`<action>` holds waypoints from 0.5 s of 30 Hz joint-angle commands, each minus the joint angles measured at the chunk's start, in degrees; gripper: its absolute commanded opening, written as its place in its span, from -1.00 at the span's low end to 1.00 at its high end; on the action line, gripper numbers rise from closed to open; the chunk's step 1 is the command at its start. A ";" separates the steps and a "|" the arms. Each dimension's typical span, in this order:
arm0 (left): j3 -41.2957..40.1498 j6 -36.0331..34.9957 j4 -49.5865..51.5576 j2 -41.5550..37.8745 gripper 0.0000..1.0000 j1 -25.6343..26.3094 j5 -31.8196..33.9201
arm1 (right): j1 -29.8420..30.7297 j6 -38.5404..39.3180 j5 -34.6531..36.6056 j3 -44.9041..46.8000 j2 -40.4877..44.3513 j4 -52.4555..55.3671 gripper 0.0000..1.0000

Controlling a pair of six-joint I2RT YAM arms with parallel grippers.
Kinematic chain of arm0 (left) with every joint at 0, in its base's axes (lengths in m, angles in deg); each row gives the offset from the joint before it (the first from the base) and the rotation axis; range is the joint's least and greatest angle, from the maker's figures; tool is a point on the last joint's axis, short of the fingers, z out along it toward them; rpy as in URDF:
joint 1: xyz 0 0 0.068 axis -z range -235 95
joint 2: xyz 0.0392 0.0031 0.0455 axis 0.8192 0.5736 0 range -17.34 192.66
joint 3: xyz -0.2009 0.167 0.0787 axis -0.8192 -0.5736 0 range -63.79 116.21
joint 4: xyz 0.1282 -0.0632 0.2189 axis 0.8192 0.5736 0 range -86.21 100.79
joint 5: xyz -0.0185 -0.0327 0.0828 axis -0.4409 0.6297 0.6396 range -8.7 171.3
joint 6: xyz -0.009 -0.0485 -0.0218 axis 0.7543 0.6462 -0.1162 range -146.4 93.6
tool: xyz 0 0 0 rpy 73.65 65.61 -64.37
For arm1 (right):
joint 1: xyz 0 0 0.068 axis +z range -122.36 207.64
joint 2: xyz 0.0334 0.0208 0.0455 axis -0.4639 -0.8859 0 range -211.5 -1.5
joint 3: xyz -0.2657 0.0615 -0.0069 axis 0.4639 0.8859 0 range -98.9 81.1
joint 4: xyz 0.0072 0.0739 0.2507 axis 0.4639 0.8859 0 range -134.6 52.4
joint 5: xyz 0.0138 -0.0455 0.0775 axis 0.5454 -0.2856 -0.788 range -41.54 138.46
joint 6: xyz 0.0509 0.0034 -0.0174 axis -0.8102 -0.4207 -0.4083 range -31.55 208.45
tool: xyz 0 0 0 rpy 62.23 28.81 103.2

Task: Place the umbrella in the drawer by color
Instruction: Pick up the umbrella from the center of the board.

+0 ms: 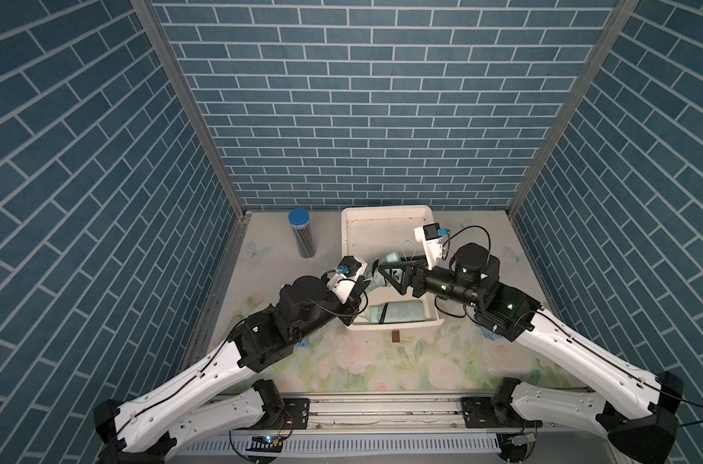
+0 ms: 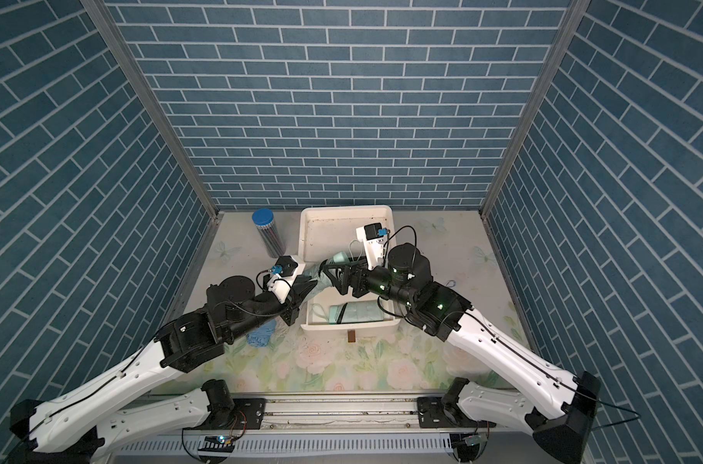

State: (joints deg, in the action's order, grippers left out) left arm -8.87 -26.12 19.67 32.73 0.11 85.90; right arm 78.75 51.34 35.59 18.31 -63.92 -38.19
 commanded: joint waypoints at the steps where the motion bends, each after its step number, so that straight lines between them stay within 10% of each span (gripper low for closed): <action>1: 0.27 -1.07 -2.79 -0.67 -1.00 0.38 -2.13 | -0.68 -0.60 -1.57 0.60 0.55 0.02 0.40; 12: 0.34 -0.83 -3.79 2.54 -0.94 0.38 -0.59 | -0.70 0.29 -0.87 3.18 2.32 1.20 -1.00; 15: 0.48 0.37 -4.85 3.38 -0.12 0.36 1.02 | -0.73 -0.23 -0.34 5.17 3.84 -0.21 -1.00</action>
State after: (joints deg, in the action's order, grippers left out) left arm -8.94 -26.47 19.67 35.96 0.22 85.16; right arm 77.70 50.84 35.46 21.96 -61.93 -37.75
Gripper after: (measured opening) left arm 0.366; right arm 0.324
